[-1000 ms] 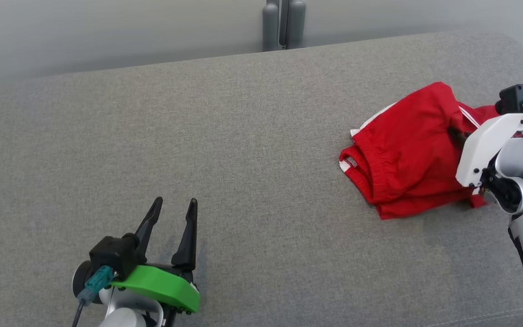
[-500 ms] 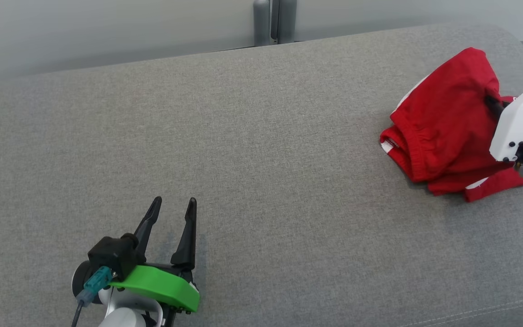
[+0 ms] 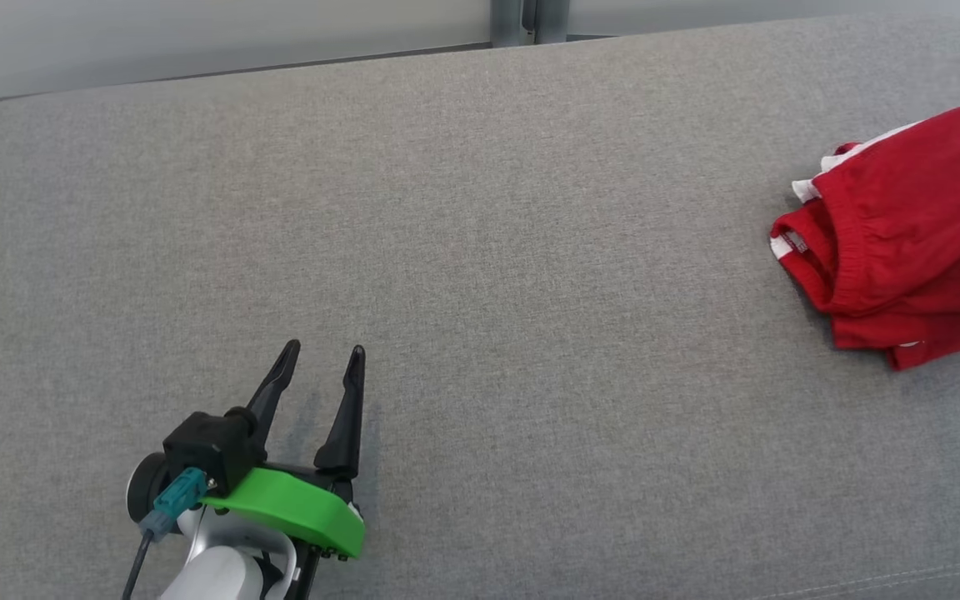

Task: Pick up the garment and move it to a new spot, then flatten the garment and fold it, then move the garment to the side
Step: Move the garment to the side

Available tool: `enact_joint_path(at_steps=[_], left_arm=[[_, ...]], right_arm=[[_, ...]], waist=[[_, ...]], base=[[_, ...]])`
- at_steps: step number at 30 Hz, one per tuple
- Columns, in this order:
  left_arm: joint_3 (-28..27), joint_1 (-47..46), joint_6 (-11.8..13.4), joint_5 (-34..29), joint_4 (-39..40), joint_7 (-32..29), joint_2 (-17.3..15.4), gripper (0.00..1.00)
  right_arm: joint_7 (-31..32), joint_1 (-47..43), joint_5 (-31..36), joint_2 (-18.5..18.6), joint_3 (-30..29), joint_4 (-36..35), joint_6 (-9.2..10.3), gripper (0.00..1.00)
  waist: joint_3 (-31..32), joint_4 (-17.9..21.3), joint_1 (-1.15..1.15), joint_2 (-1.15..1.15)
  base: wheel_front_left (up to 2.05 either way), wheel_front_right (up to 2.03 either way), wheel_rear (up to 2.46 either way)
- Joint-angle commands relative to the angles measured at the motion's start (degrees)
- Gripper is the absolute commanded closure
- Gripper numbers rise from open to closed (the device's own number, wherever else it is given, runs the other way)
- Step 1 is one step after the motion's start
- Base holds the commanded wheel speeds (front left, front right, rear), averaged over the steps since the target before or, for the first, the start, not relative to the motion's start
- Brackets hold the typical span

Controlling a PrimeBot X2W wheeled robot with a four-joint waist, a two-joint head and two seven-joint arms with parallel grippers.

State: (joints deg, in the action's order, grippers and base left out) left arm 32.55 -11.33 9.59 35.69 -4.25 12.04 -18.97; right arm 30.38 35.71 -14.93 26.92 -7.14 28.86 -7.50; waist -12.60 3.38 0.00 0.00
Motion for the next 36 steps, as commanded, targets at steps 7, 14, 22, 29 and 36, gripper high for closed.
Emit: enact_joint_path(at_steps=[7,14,22,29,36], left_arm=[[0.5,-2.1,0.5,-1.3,1.7,-1.4,-1.4,0.0],[1.5,-3.1,0.7,-2.2,3.2,-2.7,-1.7,0.0],[2.2,-4.2,1.0,-2.7,4.3,-3.9,-2.3,0.0],[2.6,-4.8,1.1,-2.9,4.6,-4.6,-2.6,0.0],[2.5,-4.8,1.4,-3.0,4.9,-4.9,-3.2,0.0]], right_arm=[[-3.3,3.2,5.5,3.5,-0.8,5.1,0.03,1.0],[-5.9,5.5,9.1,4.2,-3.1,10.7,0.04,1.0],[-9.6,7.6,13.5,3.5,-6.2,15.8,0.04,1.0],[-12.8,8.8,18.0,2.8,-8.6,19.4,0.04,1.0],[-16.6,9.7,22.0,1.9,-12.7,21.8,0.05,0.66]], waist=[[-3.6,-2.4,0.0,0.0],[-5.4,-3.1,0.0,0.0],[-6.6,-3.0,0.0,0.0],[-7.4,-2.9,0.0,0.0],[-7.8,-2.9,0.0,0.0]], base=[[0.0,0.0,0.0],[0.0,0.0,0.0],[0.0,0.0,0.0],[0.0,0.0,0.0],[0.0,0.0,0.0]])
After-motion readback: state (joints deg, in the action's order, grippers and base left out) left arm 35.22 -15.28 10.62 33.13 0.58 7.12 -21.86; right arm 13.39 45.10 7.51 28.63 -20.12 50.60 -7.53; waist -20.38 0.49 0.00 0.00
